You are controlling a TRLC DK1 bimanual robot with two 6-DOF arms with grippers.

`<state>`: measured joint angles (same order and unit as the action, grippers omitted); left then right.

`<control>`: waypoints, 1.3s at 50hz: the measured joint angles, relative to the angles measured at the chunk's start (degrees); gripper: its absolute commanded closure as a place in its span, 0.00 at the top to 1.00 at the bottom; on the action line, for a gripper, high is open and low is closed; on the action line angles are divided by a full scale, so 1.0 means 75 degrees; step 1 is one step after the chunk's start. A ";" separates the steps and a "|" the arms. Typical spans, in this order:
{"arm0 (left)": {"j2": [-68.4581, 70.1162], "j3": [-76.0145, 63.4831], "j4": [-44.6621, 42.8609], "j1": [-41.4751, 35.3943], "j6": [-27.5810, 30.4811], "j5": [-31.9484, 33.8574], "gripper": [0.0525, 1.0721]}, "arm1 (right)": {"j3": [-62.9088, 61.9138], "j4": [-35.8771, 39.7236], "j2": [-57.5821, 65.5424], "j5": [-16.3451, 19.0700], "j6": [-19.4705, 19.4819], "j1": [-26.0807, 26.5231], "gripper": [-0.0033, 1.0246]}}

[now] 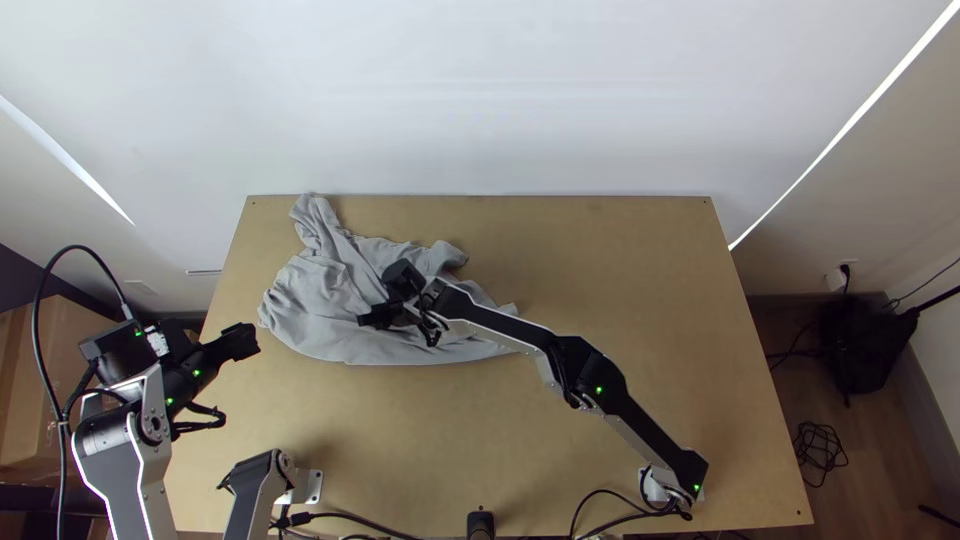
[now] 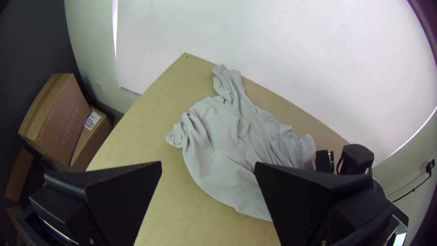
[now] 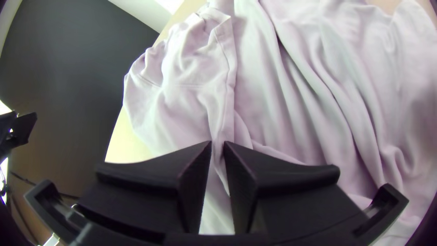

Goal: Fold the t-shirt

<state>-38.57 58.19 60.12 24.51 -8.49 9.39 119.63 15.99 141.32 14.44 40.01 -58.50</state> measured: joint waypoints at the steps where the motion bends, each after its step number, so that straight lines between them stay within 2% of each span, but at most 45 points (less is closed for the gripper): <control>1: 0.0000 0.0000 0.0000 0.0000 0.0000 0.0000 0.96 | 0.0000 0.0003 0.0000 0.0000 0.0000 0.0015 0.03; 18: -0.0009 0.0012 0.0020 -0.0227 -0.0003 0.0134 0.95 | -0.0417 0.0254 -0.0484 -0.0122 -0.0052 0.0624 0.03; 39: -0.0070 -0.0420 0.0364 -0.2891 0.0029 0.0347 0.95 | -0.1448 0.0213 -0.2215 -0.0268 0.0020 0.2206 0.03; 52: -0.0667 -0.1119 -0.0431 -0.4077 0.0198 0.0338 0.95 | -0.2783 -0.0201 -0.3045 -0.0335 0.0041 0.3057 0.03; 65: -0.1673 -0.1658 -0.1988 -0.4817 0.0396 0.0312 0.95 | -0.3928 -0.0831 -0.4025 -0.0478 0.0038 0.3357 0.03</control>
<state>-51.11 45.76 45.21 -11.62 -5.52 11.73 90.17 9.76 111.13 10.85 40.29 -33.32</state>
